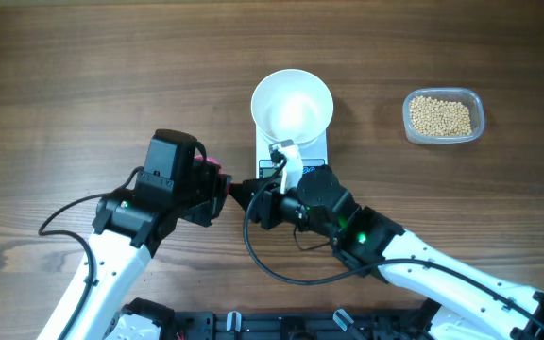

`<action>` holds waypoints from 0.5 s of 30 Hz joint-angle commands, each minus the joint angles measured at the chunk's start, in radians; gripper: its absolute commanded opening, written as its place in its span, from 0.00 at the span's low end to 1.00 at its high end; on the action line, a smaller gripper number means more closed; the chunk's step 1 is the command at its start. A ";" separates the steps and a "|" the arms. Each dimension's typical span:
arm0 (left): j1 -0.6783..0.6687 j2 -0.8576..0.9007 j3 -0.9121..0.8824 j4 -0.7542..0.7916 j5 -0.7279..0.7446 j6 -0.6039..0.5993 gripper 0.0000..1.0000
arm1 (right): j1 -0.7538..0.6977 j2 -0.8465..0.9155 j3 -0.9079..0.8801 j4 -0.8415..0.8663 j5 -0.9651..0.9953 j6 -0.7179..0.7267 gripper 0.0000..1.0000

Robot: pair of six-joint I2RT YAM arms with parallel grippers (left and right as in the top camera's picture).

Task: Scoop item into bowl and weigh 150g on scale
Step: 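Grasp the scoop handle with the right gripper, release left gripper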

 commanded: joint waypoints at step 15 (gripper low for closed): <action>-0.005 0.003 0.016 -0.011 -0.034 -0.013 0.04 | 0.004 0.049 0.025 0.007 -0.021 0.027 0.04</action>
